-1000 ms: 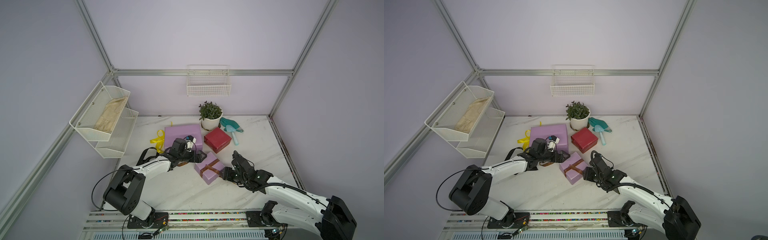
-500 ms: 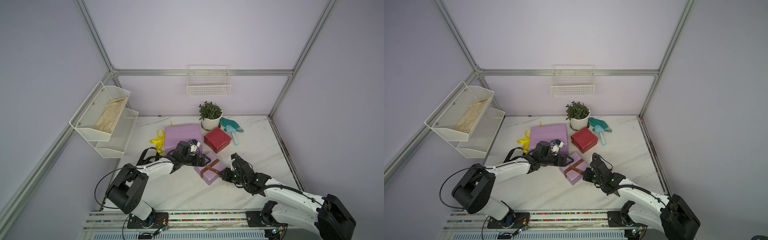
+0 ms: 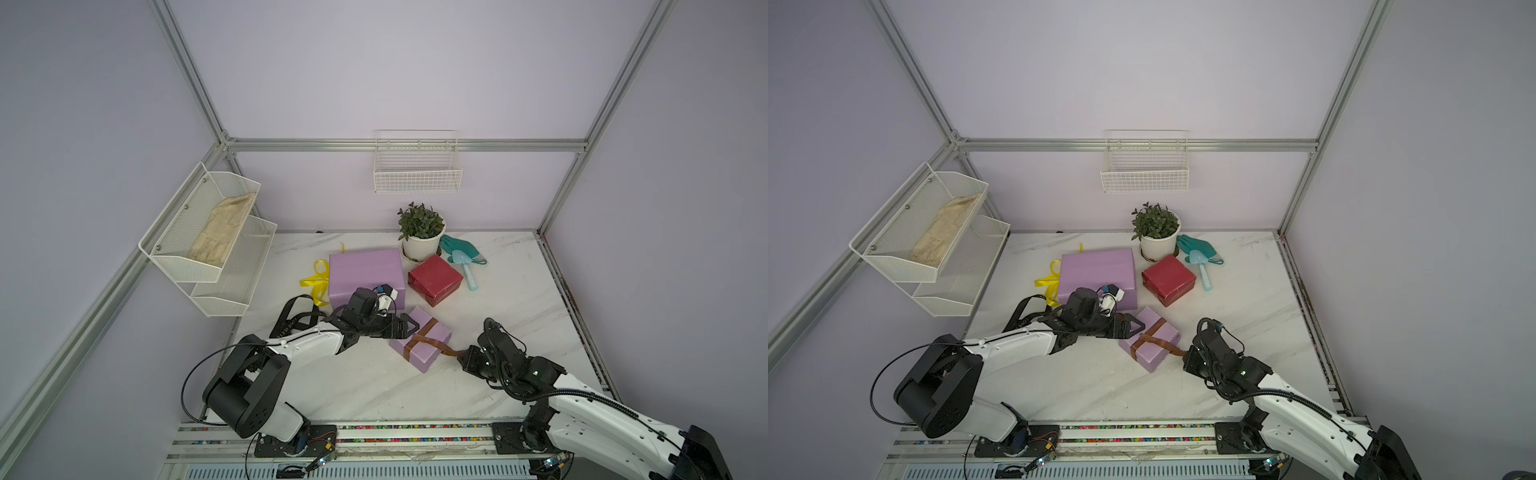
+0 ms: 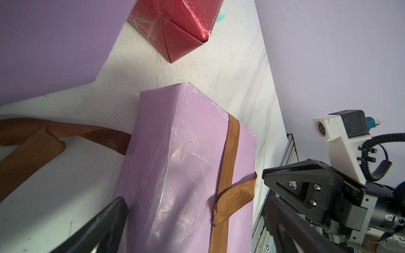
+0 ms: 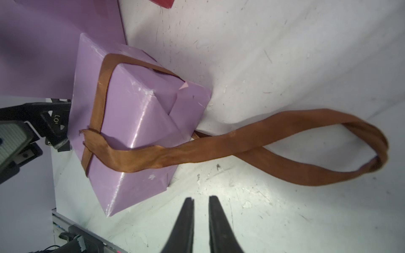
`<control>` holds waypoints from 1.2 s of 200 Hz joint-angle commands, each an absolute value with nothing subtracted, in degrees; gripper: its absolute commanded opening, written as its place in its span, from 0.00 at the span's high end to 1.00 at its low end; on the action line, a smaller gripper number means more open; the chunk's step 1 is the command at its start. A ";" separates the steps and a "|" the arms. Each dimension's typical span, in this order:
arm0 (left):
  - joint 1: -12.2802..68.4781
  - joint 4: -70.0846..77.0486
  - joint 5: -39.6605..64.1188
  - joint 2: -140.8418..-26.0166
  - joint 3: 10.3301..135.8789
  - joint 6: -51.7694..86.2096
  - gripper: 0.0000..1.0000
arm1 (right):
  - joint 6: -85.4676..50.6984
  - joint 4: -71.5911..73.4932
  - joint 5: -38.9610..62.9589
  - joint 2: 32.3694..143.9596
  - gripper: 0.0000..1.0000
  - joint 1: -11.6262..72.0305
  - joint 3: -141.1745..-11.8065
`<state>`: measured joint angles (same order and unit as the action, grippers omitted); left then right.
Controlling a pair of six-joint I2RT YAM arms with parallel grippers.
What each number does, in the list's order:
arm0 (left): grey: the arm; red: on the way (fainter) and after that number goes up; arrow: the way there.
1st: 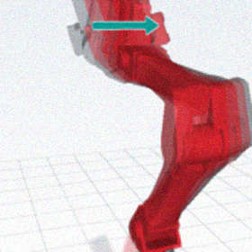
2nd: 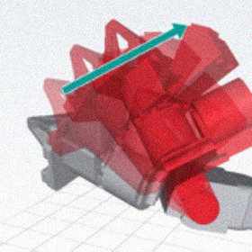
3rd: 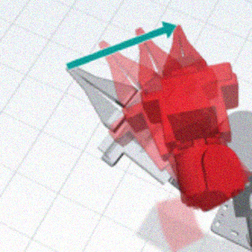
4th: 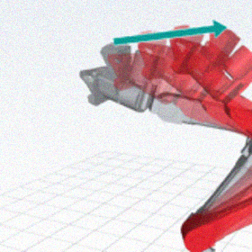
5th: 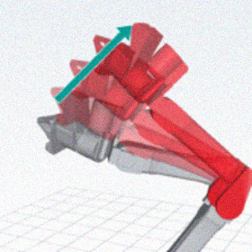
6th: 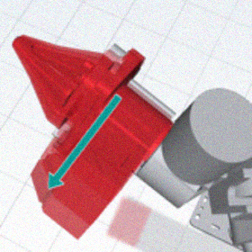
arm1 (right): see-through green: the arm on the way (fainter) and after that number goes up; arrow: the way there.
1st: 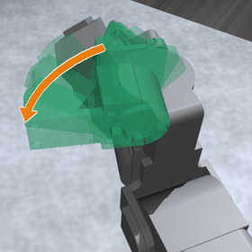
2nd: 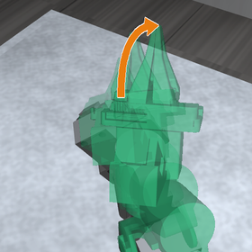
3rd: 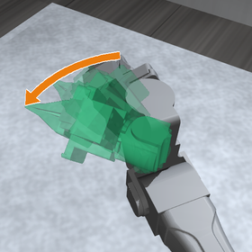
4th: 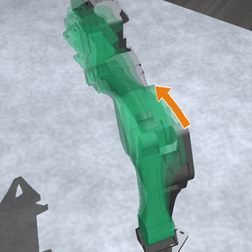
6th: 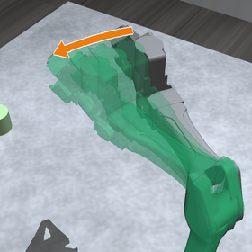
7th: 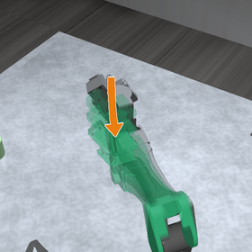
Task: Untie the ribbon bows on the gift boxes
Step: Untie the ribbon from the gift box.
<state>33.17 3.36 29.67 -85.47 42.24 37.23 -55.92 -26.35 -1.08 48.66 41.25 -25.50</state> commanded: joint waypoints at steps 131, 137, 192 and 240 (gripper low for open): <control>35.95 4.95 28.74 -83.01 39.06 39.99 0.00 | -61.19 -6.49 -19.94 66.72 0.66 33.97 -26.46; 35.95 4.94 28.76 -82.98 39.04 39.99 0.00 | -60.69 -5.57 -19.14 67.52 0.66 31.45 -26.66; 36.01 5.05 28.17 -82.85 39.11 40.26 0.00 | -52.69 -1.46 -12.20 67.69 0.66 9.22 -28.18; 35.96 5.16 28.06 -83.49 40.02 40.25 0.00 | -45.65 -9.31 10.87 70.11 0.44 7.92 -37.23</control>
